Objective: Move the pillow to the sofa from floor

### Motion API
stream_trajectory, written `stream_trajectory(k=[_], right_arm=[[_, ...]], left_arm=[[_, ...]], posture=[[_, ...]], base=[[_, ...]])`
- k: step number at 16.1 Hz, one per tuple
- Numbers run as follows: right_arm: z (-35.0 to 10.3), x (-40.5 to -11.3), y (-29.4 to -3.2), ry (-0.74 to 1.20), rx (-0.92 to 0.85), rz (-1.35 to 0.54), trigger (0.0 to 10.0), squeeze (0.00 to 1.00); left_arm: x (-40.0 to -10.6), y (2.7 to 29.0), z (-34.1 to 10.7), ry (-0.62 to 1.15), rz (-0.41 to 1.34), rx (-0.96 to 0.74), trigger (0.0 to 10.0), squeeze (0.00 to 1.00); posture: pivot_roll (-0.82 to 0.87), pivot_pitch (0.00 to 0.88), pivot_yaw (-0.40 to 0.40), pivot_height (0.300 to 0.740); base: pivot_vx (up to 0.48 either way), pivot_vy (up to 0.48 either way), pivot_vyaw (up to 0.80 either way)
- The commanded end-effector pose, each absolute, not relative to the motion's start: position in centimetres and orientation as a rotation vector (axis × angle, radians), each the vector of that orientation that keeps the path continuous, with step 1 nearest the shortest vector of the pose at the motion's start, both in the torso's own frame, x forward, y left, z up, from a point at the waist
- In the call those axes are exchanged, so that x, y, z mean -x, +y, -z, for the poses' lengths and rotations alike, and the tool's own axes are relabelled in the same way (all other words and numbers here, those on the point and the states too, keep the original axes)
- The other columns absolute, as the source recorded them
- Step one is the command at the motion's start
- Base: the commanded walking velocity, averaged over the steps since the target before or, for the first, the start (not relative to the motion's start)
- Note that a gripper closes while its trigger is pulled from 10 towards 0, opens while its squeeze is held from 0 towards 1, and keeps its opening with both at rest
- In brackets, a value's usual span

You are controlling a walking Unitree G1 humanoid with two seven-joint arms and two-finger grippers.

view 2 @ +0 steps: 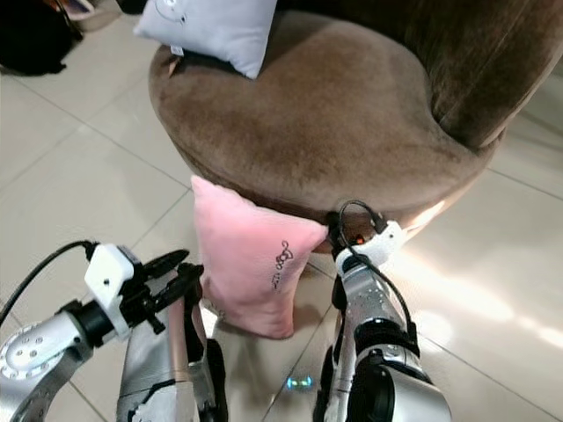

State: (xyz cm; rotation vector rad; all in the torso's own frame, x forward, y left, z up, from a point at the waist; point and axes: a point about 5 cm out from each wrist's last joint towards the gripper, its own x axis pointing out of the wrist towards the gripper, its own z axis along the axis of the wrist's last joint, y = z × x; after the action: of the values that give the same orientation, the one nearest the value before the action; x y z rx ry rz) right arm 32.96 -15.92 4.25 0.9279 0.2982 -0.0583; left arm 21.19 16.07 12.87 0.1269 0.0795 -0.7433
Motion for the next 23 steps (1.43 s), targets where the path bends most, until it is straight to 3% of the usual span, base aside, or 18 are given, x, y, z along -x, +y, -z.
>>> stream_trajectory(k=[1,4,5,6,7,10,11,12,13,23], right_arm=[[-3.4,-32.2,-14.7,0.354,-0.942,-0.035,10.0,1.00],[-3.3,-31.7,-14.4,0.389,-0.842,-0.175,10.0,1.00],[-3.6,-31.5,-14.0,0.381,-0.819,-0.239,10.0,0.89],[-3.7,-31.4,-13.7,0.377,-0.813,-0.252,10.0,0.51],[-3.6,-31.3,-13.2,0.379,-0.814,-0.257,10.0,0.00],[-3.4,-30.9,-11.4,0.362,-0.848,-0.241,10.0,0.00],[-3.4,-30.8,-11.2,0.358,-0.854,-0.229,7.8,0.00],[-3.4,-30.7,-11.0,0.355,-0.856,-0.226,3.5,0.00],[-3.4,-30.6,-10.5,0.354,-0.867,-0.228,0.0,0.00],[-3.5,-30.3,-10.6,0.336,-0.869,-0.237,0.0,0.00]], left_arm=[[-21.1,16.4,-12.7,0.096,0.738,-0.118,10.0,0.00],[-21.4,16.4,-12.6,0.098,0.735,-0.115,10.0,0.00],[-21.6,16.4,-12.7,0.097,0.734,-0.115,10.0,0.00],[-21.6,16.4,-12.7,0.096,0.734,-0.116,10.0,0.00],[-21.6,16.4,-12.8,0.092,0.735,-0.116,10.0,0.00],[-21.4,16.0,-13.0,0.084,0.741,-0.117,10.0,0.00],[-21.5,15.9,-13.0,0.084,0.743,-0.118,10.0,0.00],[-21.5,15.9,-12.9,0.084,0.744,-0.119,10.0,0.00],[-21.6,15.7,-12.7,0.086,0.747,-0.121,10.0,0.00],[-21.4,15.9,-12.0,0.094,0.752,-0.117,10.0,0.00]], posture=[[0.16,0.285,0.099,0.443],[0.15,0.273,0.089,0.443],[0.14,0.267,0.086,0.443],[0.14,0.264,0.088,0.443],[0.14,0.261,0.091,0.443],[0.14,0.257,0.098,0.443],[0.14,0.255,0.100,0.443],[0.14,0.252,0.103,0.443],[0.14,0.251,0.104,0.443],[0.14,0.244,0.098,0.443]], base=[[0.000,0.000,0.00],[0.000,0.000,0.00],[0.000,0.000,0.00],[0.000,0.000,0.00],[0.000,0.000,0.00],[0.000,0.000,0.00],[0.000,0.000,0.00],[0.000,0.000,0.00],[0.000,0.000,0.00],[0.000,0.000,0.00]])
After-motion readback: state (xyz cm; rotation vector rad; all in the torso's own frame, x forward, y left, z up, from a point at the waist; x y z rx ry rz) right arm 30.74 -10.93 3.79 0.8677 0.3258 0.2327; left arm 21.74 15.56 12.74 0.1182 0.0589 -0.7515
